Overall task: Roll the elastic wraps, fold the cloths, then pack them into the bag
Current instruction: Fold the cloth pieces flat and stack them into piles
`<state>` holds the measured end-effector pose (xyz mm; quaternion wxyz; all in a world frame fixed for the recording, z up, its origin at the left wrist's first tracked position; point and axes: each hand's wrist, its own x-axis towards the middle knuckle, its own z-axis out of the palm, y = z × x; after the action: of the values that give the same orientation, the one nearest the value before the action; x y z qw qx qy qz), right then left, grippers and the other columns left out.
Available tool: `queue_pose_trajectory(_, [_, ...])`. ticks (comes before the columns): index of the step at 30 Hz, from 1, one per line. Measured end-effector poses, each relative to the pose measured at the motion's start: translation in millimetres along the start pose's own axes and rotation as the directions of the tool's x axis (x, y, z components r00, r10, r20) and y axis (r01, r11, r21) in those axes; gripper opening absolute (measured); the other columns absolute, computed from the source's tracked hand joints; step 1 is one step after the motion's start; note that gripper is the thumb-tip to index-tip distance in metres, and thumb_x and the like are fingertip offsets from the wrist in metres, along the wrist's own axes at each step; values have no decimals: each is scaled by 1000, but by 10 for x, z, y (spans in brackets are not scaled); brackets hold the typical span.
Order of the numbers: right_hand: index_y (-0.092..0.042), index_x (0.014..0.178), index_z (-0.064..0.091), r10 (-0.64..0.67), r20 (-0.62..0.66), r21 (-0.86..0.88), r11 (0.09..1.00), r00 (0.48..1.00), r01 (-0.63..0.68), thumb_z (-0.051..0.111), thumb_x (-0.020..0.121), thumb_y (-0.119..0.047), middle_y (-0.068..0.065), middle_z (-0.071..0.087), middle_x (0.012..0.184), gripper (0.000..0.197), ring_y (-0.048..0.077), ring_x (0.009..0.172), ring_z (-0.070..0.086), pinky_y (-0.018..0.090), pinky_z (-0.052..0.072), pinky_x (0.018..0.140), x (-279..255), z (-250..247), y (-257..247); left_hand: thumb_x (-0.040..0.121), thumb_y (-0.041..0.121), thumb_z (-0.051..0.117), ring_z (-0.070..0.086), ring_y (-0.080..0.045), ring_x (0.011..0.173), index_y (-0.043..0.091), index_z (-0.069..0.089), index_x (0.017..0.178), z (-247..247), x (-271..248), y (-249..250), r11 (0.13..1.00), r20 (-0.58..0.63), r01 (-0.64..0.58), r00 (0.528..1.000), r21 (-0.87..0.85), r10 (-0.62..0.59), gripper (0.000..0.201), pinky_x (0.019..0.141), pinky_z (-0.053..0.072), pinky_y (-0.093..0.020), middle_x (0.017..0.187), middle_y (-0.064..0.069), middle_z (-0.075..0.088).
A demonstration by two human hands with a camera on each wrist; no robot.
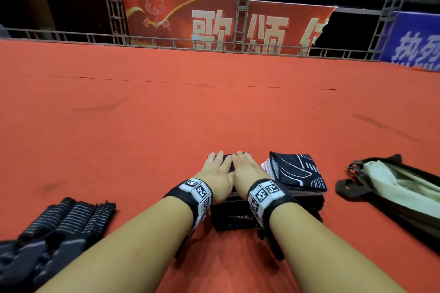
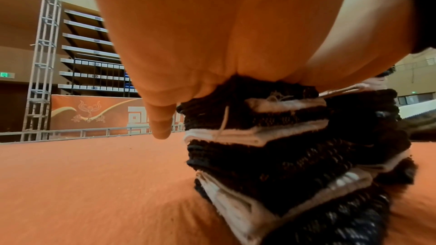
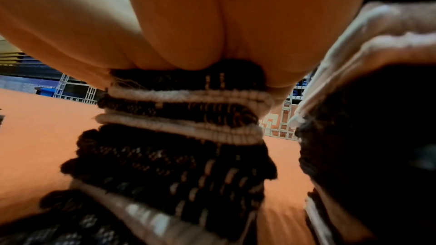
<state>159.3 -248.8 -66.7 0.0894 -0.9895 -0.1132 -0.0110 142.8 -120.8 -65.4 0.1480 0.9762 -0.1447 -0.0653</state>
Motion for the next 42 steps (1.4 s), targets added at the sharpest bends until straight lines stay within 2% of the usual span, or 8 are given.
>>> queue_pose_trajectory(6, [-17, 142, 36, 1, -21, 101, 995, 1000, 2, 46, 84, 1, 6, 30, 151, 61, 27, 145, 25, 39, 32, 116, -33, 93, 40, 109, 36, 23, -14, -29, 155, 17, 1, 163, 66, 12, -53, 998, -2, 13, 1000, -59, -13, 61, 126, -3, -40, 169, -8, -10])
queue_pose_trajectory(12, [-21, 158, 16, 39, 13, 142, 989, 999, -41, 41, 96, 0, -1, 2, 169, 70, 16, 155, -4, 32, 11, 124, -110, 39, 29, 108, 38, 24, -15, -28, 155, 18, 1, 163, 67, 24, -69, 997, 6, 8, 1000, -73, -7, 62, 126, -4, -40, 169, -8, -10])
queue_pose_trajectory(17, [-16, 158, 18, 43, 82, 89, 995, 996, -51, 48, 93, -2, 4, 7, 168, 74, 21, 155, 1, 36, 14, 122, -156, -208, -128, 109, 38, 28, -11, -28, 156, 20, 3, 163, -202, -93, -53, 996, 54, -16, 998, -87, 21, 62, 126, 1, -43, 170, -7, -7])
queue_pose_trajectory(21, [-15, 158, 21, 33, 4, 152, 988, 999, -33, 47, 97, -13, 7, 18, 166, 67, 21, 153, 19, 30, 19, 120, -280, -525, -223, 108, 43, 34, 1, -29, 156, 24, 11, 162, -610, -264, -3, 996, -52, -44, 998, -73, 41, 62, 125, 2, -37, 169, -12, 6])
queue_pose_trajectory(26, [-15, 158, 25, 9, -120, 184, 983, 993, 13, 56, 94, -25, 5, 27, 164, 72, 18, 150, 27, 29, 23, 120, -547, -1109, -84, 103, 50, 44, 31, -31, 148, 28, 17, 161, -1208, -319, 316, 996, -200, -79, 977, -37, 70, 68, 120, 27, -44, 162, -12, 31])
queue_pose_trajectory(30, [-16, 156, 31, 99, -169, 166, 984, 981, -71, 59, 91, -26, 7, 33, 161, 71, 20, 147, 32, 30, 26, 120, -934, -1610, 423, 104, 50, 42, 37, -32, 145, 29, 18, 161, -1561, -319, 934, 990, -231, -140, 963, 9, 138, 66, 117, 33, -43, 161, -13, 33])
queue_pose_trajectory(34, [-20, 153, 37, 332, -198, 173, 938, 922, -301, 59, 90, -29, 9, 42, 155, 67, 27, 138, 45, 34, 38, 113, -1447, -1984, 1275, 105, 49, 41, 39, -31, 144, 28, 20, 161, -1597, -210, 1667, 972, -219, -233, 947, 32, 234, 63, 115, 35, -42, 161, -10, 35])
queue_pose_trajectory(42, [-16, 147, 47, 707, -176, 261, 705, 685, -660, 60, 93, -27, 6, 50, 150, 57, 25, 135, 49, 30, 39, 108, -2422, -1960, 2943, 105, 52, 40, 45, -29, 140, 26, 31, 157, -822, 314, 2919, 913, -49, -406, 912, 49, 408, 60, 113, 39, -44, 155, -9, 45])
